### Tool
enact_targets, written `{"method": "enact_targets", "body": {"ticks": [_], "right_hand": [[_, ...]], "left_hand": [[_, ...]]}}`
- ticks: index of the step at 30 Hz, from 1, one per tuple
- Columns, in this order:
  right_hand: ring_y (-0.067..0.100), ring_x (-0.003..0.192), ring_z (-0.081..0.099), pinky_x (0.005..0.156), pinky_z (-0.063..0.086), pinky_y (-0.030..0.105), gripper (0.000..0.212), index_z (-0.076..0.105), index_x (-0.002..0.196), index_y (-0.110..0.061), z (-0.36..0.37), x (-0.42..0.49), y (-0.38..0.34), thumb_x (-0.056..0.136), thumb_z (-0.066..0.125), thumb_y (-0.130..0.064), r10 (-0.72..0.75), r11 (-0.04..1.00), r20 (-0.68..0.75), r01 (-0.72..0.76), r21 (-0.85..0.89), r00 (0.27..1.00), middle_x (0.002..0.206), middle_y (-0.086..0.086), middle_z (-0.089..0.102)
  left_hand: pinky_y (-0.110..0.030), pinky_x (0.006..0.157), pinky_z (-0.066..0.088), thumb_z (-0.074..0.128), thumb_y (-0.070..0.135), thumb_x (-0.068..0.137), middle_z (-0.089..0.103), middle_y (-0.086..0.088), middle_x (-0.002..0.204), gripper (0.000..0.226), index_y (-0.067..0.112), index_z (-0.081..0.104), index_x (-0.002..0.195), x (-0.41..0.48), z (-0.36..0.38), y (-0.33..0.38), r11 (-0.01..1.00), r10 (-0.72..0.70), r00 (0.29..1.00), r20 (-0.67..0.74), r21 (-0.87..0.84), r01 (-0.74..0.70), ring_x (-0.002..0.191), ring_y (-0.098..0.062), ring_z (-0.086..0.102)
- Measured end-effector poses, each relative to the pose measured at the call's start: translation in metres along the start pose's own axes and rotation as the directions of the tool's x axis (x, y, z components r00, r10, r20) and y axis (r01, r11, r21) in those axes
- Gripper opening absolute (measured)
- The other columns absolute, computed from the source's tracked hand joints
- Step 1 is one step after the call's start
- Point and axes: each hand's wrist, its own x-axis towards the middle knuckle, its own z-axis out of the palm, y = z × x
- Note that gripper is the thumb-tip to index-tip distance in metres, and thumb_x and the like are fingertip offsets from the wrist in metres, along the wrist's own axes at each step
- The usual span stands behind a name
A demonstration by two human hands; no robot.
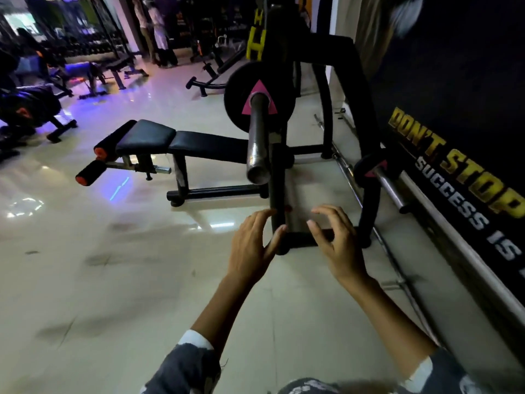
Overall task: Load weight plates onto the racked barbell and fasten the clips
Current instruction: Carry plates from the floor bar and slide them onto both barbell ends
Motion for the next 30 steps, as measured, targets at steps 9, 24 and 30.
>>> {"method": "enact_targets", "body": {"ticks": [9, 24, 30], "right_hand": [[0.026, 0.091, 0.062, 0.073, 0.037, 0.018, 0.04, 0.062, 0.097, -0.009, -0.071, -0.029, 0.099, 0.087, 0.042, -0.041, 0.232, 0.935, 0.094, -0.195, -0.295, 0.968, 0.099, 0.008, 0.067], [0.031, 0.087, 0.061, 0.072, 0.049, 0.036, 0.019, 0.062, 0.096, -0.006, -0.219, 0.093, 0.38, 0.086, 0.059, -0.022, 0.444, 0.82, 0.167, -0.324, -0.472, 0.88, 0.096, 0.014, 0.067], [0.032, 0.086, 0.061, 0.072, 0.046, 0.033, 0.02, 0.062, 0.096, -0.006, -0.213, 0.175, 0.494, 0.088, 0.058, -0.024, 0.386, 0.818, 0.263, -0.196, -0.54, 0.884, 0.096, 0.012, 0.067]], "left_hand": [[-0.029, 0.07, 0.044, 0.052, 0.039, 0.092, 0.065, -0.007, 0.096, 0.033, 0.011, 0.058, 0.106, 0.004, 0.131, 0.035, 1.0, -0.024, 0.959, 0.284, 0.002, 0.024, 0.088, -0.024, 0.062], [-0.036, 0.079, 0.051, 0.059, 0.032, 0.09, 0.068, -0.005, 0.107, 0.025, 0.011, 0.062, 0.104, 0.151, 0.421, 0.105, 0.975, -0.201, 0.898, 0.391, -0.009, 0.223, 0.097, -0.025, 0.064], [-0.032, 0.073, 0.049, 0.061, 0.024, 0.089, 0.066, -0.007, 0.1, 0.02, 0.009, 0.059, 0.102, 0.227, 0.507, 0.061, 0.939, -0.309, 0.888, 0.34, -0.038, 0.342, 0.093, -0.026, 0.064]]}}
